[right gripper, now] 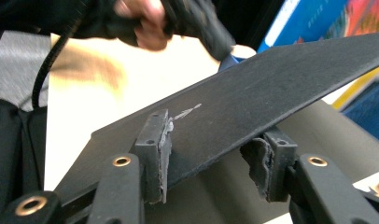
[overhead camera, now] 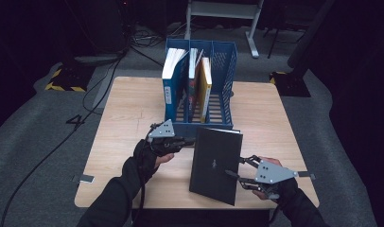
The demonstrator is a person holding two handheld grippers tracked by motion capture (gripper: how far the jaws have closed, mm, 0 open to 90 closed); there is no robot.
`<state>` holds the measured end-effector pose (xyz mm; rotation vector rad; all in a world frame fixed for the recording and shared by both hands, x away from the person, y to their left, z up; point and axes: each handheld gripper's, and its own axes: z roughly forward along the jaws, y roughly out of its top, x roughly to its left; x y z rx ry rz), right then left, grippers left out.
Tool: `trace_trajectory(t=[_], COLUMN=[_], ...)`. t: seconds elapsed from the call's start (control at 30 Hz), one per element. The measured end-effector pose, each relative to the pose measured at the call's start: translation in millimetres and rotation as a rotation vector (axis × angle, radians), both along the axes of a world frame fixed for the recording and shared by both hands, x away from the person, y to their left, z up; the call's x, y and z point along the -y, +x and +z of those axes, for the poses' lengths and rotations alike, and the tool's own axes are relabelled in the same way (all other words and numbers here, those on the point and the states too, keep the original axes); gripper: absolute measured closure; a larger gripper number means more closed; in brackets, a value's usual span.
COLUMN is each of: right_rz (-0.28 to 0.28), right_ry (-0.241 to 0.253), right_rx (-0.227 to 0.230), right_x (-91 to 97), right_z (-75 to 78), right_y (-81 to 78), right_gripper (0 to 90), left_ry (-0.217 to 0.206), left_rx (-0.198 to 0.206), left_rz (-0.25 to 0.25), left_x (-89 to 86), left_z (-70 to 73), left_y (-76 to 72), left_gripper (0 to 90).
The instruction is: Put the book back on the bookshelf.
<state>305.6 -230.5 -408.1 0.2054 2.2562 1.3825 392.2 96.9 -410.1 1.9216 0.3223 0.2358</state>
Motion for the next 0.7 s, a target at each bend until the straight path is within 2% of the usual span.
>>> trace_trajectory(t=[0.03, 0.07, 0.13, 0.23, 0.27, 0.37, 0.43, 0.57, 0.7], right_rz=[-0.005, -0.007, -0.007, 0.006, 0.007, 0.013, 0.014, 0.026, 0.034], right_ry=[0.015, 0.022, 0.02, 0.008, 0.003, 0.003, -0.001, -0.019, -0.021], right_rx=[-0.021, -0.03, -0.018, 0.01, 0.022, 0.03, 0.042, 0.077, 0.09], right_x=[1.2, 1.3, 0.4, -0.7, -1.3, -0.9, -0.9, -1.7, -1.3], right_z=[-1.5, -2.1, -1.3, -0.3, 0.3, -0.2, 0.0, 1.0, 0.4], right_y=[4.6, 6.8, 4.6, -2.4, -4.4, -6.7, -9.4, -16.9, -22.8], right_gripper=[53.4, 53.5, 53.5, 53.6, 53.6, 53.7, 53.8, 53.9, 55.5], left_ry=[-0.018, -0.019, 0.04, 0.065, 0.078, 0.127, 0.16, 0.223, 0.189], left_rx=[0.007, 0.003, 0.011, -0.024, -0.024, -0.02, -0.016, -0.03, -0.065], left_rz=[-0.014, -0.014, 0.029, 0.072, 0.089, 0.116, 0.129, 0.116, 0.09], left_x=[3.4, 4.5, 5.2, -3.4, -5.4, -8.5, -7.7, 0.2, 2.5], left_z=[3.8, 4.3, 1.2, -7.4, -9.1, -15.4, -20.2, -32.6, -36.2], left_y=[-2.0, -1.9, -1.1, 3.6, 4.2, 5.5, 5.7, 6.4, 8.7], left_gripper=[87.8, 86.5, 82.4, 76.6, 73.8, 73.1, 72.9, 70.3, 70.2])
